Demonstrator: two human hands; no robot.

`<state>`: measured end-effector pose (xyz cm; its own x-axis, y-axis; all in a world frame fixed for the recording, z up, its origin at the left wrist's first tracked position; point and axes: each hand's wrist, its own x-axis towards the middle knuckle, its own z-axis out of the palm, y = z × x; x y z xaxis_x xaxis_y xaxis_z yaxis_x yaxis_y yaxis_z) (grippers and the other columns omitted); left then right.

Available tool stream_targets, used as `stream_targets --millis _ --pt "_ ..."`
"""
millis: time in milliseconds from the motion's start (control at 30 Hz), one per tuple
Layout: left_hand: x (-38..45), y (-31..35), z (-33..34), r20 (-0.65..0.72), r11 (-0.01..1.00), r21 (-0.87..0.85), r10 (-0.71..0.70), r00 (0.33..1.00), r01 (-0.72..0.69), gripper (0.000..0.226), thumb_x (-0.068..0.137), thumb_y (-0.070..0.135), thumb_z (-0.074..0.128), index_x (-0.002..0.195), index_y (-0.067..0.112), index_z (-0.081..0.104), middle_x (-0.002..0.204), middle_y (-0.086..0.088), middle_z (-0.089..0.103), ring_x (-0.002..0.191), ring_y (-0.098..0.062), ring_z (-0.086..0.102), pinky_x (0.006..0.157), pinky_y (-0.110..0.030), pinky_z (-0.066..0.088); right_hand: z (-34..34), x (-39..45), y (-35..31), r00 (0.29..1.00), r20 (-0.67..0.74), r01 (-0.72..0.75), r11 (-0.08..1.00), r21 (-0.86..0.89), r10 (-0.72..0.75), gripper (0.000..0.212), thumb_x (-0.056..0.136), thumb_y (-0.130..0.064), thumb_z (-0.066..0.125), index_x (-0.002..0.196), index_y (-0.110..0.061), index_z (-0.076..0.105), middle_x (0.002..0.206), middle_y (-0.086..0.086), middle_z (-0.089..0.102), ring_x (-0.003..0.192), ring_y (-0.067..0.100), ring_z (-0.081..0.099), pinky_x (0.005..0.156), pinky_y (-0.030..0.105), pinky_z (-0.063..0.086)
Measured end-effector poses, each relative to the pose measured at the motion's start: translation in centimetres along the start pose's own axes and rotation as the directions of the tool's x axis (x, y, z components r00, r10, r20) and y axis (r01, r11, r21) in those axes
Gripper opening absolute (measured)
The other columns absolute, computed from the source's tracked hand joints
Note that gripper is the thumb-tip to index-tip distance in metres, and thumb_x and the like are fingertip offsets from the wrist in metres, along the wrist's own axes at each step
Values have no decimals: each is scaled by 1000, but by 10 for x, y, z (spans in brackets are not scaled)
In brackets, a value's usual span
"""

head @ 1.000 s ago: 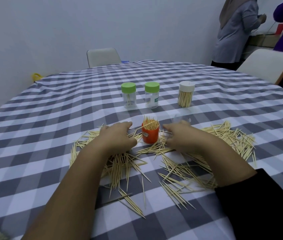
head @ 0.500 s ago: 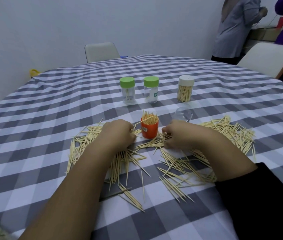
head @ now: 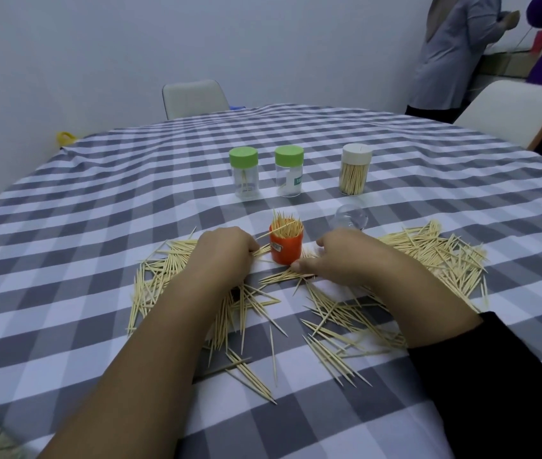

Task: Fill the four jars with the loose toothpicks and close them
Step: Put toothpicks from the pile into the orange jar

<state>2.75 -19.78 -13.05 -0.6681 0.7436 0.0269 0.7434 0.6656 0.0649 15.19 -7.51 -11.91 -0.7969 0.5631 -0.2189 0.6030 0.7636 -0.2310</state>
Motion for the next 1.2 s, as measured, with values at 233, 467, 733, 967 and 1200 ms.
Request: stream_targets --millis 233,467,733,967,1200 --pt "-6 -7 -5 -22 988 -149 -40 999 37 29 92 15 55 115 27 69 119 3 66 108 -20 59 93 -28 46 6 20 1 991 -28 -131 991 -7 130 30 91 -31 54 114 -13 63 104 9 64 96 27 61 84 36 52" --pt "-20 -22 -9 13 964 -264 -18 1000 21 22 87 19 67 107 23 73 112 6 69 104 -12 59 92 -22 42 5 2 15 995 -91 43 998 -35 -46 25 90 -15 49 106 -8 67 103 14 66 97 31 62 85 41 52" --pt "-30 -22 -16 121 984 -178 52 991 -30 38 92 24 53 130 29 57 134 4 56 118 -15 53 98 -29 44 -10 -24 4 981 175 113 982 -154 -85 49 82 -25 52 131 -14 51 125 7 51 111 23 52 94 40 48" --pt "-31 -24 -15 260 992 -18 123 958 -123 55 89 25 54 142 28 41 140 -1 49 127 -21 45 103 -34 40 14 -18 -1 988 -48 126 938 -322 -149 36 92 -14 44 126 -11 54 128 11 43 112 26 46 91 36 44" --pt "-20 -15 -1 150 936 317 106 983 -150 44 94 15 48 137 24 47 131 -8 54 129 -28 43 101 -36 42 27 -21 -2 938 -242 126 893 -432 -249 29 95 -12 42 119 -6 58 117 11 53 109 27 50 77 30 38"
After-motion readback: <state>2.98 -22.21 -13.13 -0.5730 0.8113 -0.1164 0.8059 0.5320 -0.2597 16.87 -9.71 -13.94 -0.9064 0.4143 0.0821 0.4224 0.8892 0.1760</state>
